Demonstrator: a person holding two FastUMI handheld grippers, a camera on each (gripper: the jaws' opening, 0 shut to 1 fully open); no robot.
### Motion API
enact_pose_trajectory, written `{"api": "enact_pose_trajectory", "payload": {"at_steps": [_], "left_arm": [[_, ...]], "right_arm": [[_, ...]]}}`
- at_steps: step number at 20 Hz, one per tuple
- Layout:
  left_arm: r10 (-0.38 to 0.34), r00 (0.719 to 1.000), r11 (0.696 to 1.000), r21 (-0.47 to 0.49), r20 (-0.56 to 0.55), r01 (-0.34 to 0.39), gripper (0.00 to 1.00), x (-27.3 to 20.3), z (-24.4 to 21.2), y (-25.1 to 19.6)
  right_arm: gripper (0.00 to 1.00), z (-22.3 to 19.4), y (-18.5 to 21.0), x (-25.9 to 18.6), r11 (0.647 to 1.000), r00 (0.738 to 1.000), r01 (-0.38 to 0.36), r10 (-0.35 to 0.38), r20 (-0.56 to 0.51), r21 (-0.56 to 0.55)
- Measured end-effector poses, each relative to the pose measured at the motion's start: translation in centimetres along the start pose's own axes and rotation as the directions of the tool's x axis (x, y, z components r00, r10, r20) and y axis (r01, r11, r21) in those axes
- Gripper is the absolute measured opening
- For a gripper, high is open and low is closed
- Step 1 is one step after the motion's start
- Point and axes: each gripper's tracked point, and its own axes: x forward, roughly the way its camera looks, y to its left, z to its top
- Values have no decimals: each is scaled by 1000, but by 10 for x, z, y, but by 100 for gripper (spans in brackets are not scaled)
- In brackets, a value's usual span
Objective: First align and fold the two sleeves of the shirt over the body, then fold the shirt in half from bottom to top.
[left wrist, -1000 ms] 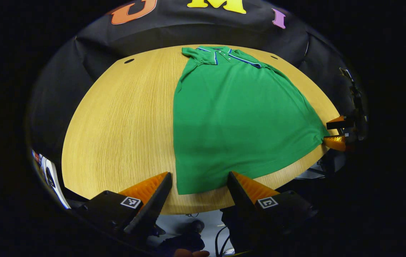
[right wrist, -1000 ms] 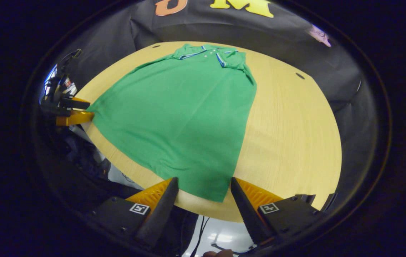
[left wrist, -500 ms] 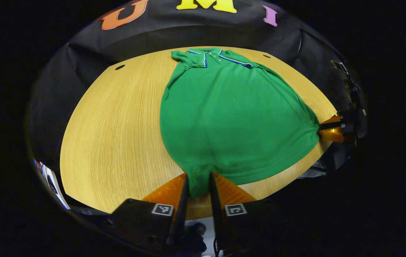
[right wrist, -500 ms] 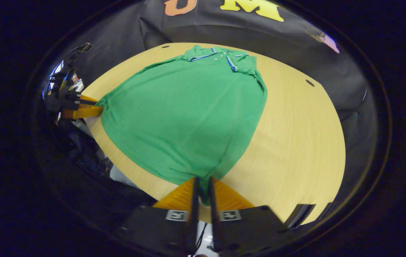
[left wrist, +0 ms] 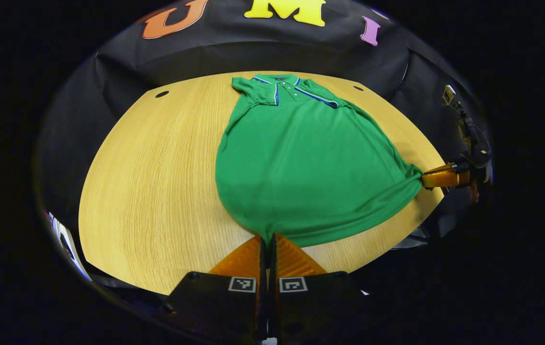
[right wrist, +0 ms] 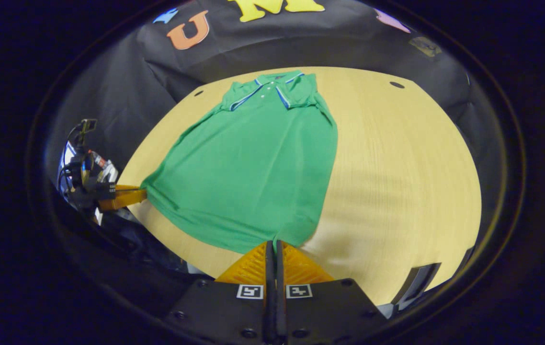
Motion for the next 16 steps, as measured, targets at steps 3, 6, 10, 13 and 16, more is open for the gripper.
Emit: {"api": "enact_pose_trajectory", "payload": {"at_steps": [3,6,10,13,16], "left_arm": [[-5,999,1000,10,36,5,4,-11,17,-1],[11,997,999,31,79,-14,4,-16,37,3],[14,991,999,31,131,-18,4,-15,71,6],[7,986,999,36,168,-13,4,-14,97,7],[-4,979,1000,13,205,1,4,-14,127,6]], "right_arm": [[3,20,-1,-9,999,999,-24,23,39,39],[3,43,-2,-16,997,996,-47,42,74,63],[2,82,-3,-24,994,989,-66,53,139,89],[2,104,-6,-28,994,984,-70,55,169,82],[3,126,-11,-33,995,980,-62,46,193,80]]}}
